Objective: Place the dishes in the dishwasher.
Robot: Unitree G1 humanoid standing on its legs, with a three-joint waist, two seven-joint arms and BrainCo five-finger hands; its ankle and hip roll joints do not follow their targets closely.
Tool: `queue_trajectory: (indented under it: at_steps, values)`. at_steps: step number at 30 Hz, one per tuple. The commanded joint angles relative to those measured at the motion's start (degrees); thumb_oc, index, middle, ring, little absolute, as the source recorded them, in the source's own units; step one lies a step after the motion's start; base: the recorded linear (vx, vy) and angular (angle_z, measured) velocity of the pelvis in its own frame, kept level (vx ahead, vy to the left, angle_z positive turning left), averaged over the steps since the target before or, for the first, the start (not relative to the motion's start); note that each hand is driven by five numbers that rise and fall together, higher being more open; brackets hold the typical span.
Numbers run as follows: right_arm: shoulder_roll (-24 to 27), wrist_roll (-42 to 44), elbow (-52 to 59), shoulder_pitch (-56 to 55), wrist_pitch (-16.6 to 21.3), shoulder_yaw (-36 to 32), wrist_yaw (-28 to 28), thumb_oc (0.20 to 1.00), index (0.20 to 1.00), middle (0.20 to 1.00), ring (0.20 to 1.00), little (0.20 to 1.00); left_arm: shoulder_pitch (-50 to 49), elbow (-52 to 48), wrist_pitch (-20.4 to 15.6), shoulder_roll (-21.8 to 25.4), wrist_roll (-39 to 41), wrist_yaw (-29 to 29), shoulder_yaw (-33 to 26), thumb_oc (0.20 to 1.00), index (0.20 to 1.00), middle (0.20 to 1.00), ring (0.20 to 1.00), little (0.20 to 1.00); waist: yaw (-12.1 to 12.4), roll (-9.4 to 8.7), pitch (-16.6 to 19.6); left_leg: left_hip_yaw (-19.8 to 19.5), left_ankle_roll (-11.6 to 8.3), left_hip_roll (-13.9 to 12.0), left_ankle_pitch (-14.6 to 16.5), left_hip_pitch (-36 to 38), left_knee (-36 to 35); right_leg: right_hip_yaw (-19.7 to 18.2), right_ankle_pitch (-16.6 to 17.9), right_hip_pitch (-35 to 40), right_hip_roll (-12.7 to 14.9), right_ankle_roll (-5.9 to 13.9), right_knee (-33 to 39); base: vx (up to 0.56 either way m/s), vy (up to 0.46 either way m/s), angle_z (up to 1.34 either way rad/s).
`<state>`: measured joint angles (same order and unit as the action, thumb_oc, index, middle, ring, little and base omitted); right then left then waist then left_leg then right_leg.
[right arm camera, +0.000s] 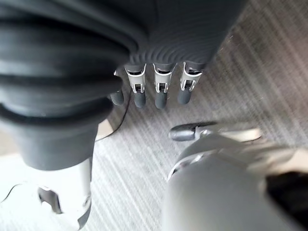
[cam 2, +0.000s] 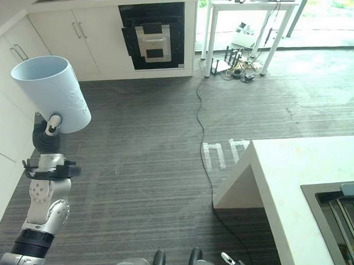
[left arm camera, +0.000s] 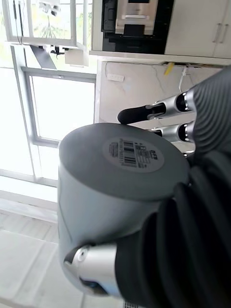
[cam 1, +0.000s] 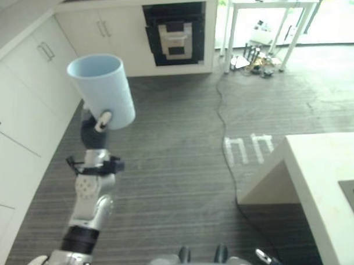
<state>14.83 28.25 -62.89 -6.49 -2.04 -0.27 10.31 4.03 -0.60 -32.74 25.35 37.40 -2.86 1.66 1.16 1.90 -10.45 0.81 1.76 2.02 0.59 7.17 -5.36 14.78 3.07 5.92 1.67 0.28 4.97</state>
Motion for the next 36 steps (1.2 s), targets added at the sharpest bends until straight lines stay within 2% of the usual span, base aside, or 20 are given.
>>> queue_trajectory:
  at_steps: [1,4,7,9,12,13,15,16,17,18,20,23,25,26,27,28,32,36]
  values:
    - [-0.05,0.31,-1.97,1.78,-2.60,2.73,-0.17,1.000,1.000,1.000,1.000,1.000,2.77,-1.65,-4.47,-1.23,4.55,2.88,-3.56,0.200,0.200,0.200,0.200,0.200,-0.67,-0.42,0.09,7.40,-3.50,-5.22,3.21,0.62,1.07,1.55,-8.18,2.48,5.34,6.48,-4.50,0.03,-0.004,0.12]
    - [-0.24,0.29,-0.85,1.45,-3.72,3.04,-1.18,1.000,1.000,1.000,1.000,1.000,2.22,-0.92,-5.09,-2.10,3.88,3.81,-3.27,0.200,0.200,0.200,0.200,0.200,-0.57,-0.63,0.01,8.40,-3.66,-5.64,2.96,0.61,1.04,2.38,-8.52,2.62,5.38,6.35,-5.02,0.01,-0.020,0.44]
    - [-0.22,0.79,1.53,1.85,-5.23,3.42,-2.67,1.000,1.000,1.000,1.000,1.000,1.05,-1.42,-4.23,-1.60,2.16,3.91,-3.52,0.200,0.200,0.200,0.200,0.200,0.09,-0.55,-0.50,4.05,-2.60,-4.89,3.57,-0.31,3.12,-0.78,-11.97,1.41,3.39,4.76,-11.02,0.02,-0.103,0.51]
    - [0.50,1.18,3.40,2.86,-6.27,4.75,-3.52,1.000,1.000,1.000,1.000,1.000,0.88,-2.20,-4.28,-0.78,1.94,3.69,-3.95,0.200,0.200,0.200,0.200,0.200,0.46,-0.36,-2.31,1.72,-2.05,-4.71,3.67,-2.61,6.74,-2.13,-13.67,-0.92,2.29,3.36,-15.50,-0.10,-0.145,0.66]
    - [1.84,3.05,2.66,3.55,-6.31,5.44,-4.67,1.000,1.000,1.000,1.000,1.000,0.94,-1.65,-6.25,-0.82,4.21,4.20,-5.18,0.200,0.200,0.200,0.200,0.200,1.72,-1.03,-4.15,-3.41,-3.68,-4.47,3.23,-6.83,11.95,-3.74,-12.70,-0.87,2.46,2.81,-13.39,-0.18,-0.043,0.41]
    - [2.97,2.25,1.12,3.85,-6.40,4.76,-4.87,1.000,1.000,1.000,1.000,1.000,0.60,-1.15,-6.83,-1.42,6.68,6.17,-6.51,0.200,0.200,0.200,0.200,0.200,1.59,-1.66,-4.08,-3.57,-3.71,-4.06,5.41,-7.58,15.73,-3.99,-11.65,-1.37,3.72,2.94,-12.08,-0.36,0.168,-0.16]
    - [3.97,5.19,-1.04,2.86,-6.18,1.10,-4.57,1.000,1.000,1.000,1.000,1.000,2.41,-0.59,-4.66,-1.15,7.62,9.36,-6.60,0.200,0.200,0.200,0.200,0.200,-0.37,-1.73,-3.35,3.72,-3.58,-6.27,6.19,-6.82,15.63,-0.33,-11.47,-2.15,5.10,3.33,-12.75,-0.33,0.261,-0.38]
    - [3.26,8.12,-2.22,0.94,-5.32,-1.72,-4.82,1.000,1.000,1.000,1.000,1.000,5.14,0.34,-3.22,-1.06,7.55,11.01,-4.48,0.200,0.200,0.200,0.200,0.200,-2.88,-1.01,-2.79,11.05,-4.13,-9.19,5.63,-4.60,11.95,3.08,-12.74,-2.20,5.89,4.05,-14.25,-0.21,0.352,0.41]
    - [2.85,9.80,-2.89,-0.04,-4.41,-2.94,-5.60,1.000,1.000,1.000,1.000,1.000,6.86,1.47,-3.05,-1.37,7.39,11.28,-2.54,0.200,0.200,0.200,0.200,0.200,-4.24,-0.36,-2.77,13.95,-4.65,-10.25,4.40,-2.84,8.63,4.61,-13.21,-2.56,6.78,4.50,-15.53,-0.19,0.351,1.54]
    - [2.67,10.21,-2.95,-0.21,-4.41,-3.62,-6.06,1.000,1.000,1.000,1.000,1.000,7.52,2.09,-3.62,-1.66,6.64,10.58,-1.24,0.200,0.200,0.200,0.200,0.200,-4.61,-0.08,-3.14,14.55,-4.46,-10.13,3.21,-2.35,7.48,5.41,-12.31,-3.02,7.42,4.56,-16.06,-0.14,0.354,2.21]
    - [1.58,11.55,-3.42,-0.73,-4.29,-4.82,-7.04,1.000,1.000,1.000,1.000,1.000,8.77,3.50,-5.30,-1.92,5.14,10.47,1.39,0.200,0.200,0.200,0.200,0.200,-5.00,0.47,-3.50,13.16,-3.96,-8.69,3.16,-1.18,5.36,5.09,-10.85,-3.96,9.59,6.22,-16.87,-0.07,0.358,1.26]
    - [-0.31,11.83,-3.17,-0.55,-4.37,-4.77,-6.55,1.000,1.000,1.000,1.000,1.000,8.45,1.11,-3.59,-1.31,0.73,8.09,2.29,0.200,0.200,0.200,0.200,0.200,-4.41,0.41,-3.41,12.87,-2.95,-6.18,3.73,0.25,2.98,4.97,-7.10,-3.84,11.91,8.99,-14.60,0.01,0.213,-0.17]
    - [-1.84,11.33,-1.68,0.08,-4.72,-3.87,-5.31,1.000,1.000,1.000,1.000,1.000,7.39,0.48,-3.23,-0.77,-1.18,6.77,2.38,0.200,0.200,0.200,0.200,0.200,-3.53,0.26,-2.91,13.93,-1.86,-5.43,4.18,0.84,1.63,4.71,-5.64,-5.57,12.39,9.76,-16.04,-0.02,0.115,0.05]
    - [-1.99,10.84,-0.80,0.18,-4.82,-3.01,-5.12,1.000,1.000,1.000,1.000,1.000,7.01,0.28,-3.15,-0.76,-1.57,7.30,1.89,0.200,0.200,0.200,0.200,0.200,-3.15,0.28,-2.62,14.95,-1.86,-5.67,4.07,0.52,1.92,5.45,-7.30,-5.09,11.16,9.19,-15.90,-0.05,0.074,-0.28]
    - [-2.06,10.43,-0.32,0.33,-4.73,-2.46,-4.95,1.000,1.000,1.000,1.000,1.000,6.73,-0.24,-3.13,-0.61,-2.00,7.17,1.96,0.200,0.200,0.200,0.200,0.200,-2.75,0.08,-2.29,15.52,-1.66,-5.76,4.12,0.11,2.37,6.11,-7.47,-5.16,10.89,9.12,-15.55,-0.05,0.004,-0.37]
    - [-1.79,10.52,-0.21,0.68,-4.47,-1.80,-4.72,1.000,1.000,1.000,1.000,1.000,6.93,-0.40,-3.13,-0.54,-2.43,5.84,2.50,0.200,0.200,0.200,0.200,0.200,-2.70,-0.16,-2.32,15.46,-1.52,-5.86,3.96,-0.61,3.10,5.24,-8.24,-4.21,9.71,8.33,-14.26,-0.04,-0.023,-0.34]
    - [-1.26,10.89,0.59,1.08,-4.95,-1.36,-4.33,1.000,1.000,1.000,1.000,1.000,6.46,0.27,-2.89,-0.91,-1.96,6.52,2.51,0.200,0.200,0.200,0.200,0.200,-2.48,-0.89,-1.73,16.00,-1.98,-5.56,4.15,-0.03,3.07,5.54,-7.04,-2.34,9.30,8.54,-10.49,0.02,-0.051,-0.11]
    - [-1.09,11.24,-0.15,1.29,-4.82,-1.27,-4.00,1.000,1.000,1.000,1.000,1.000,6.28,0.11,-2.56,-0.81,-2.64,6.06,3.42,0.200,0.200,0.200,0.200,0.200,-2.74,-0.74,-1.38,16.14,-1.99,-5.42,4.46,0.83,2.62,5.23,-6.71,-1.49,9.01,8.50,-8.85,0.02,-0.012,-0.16]
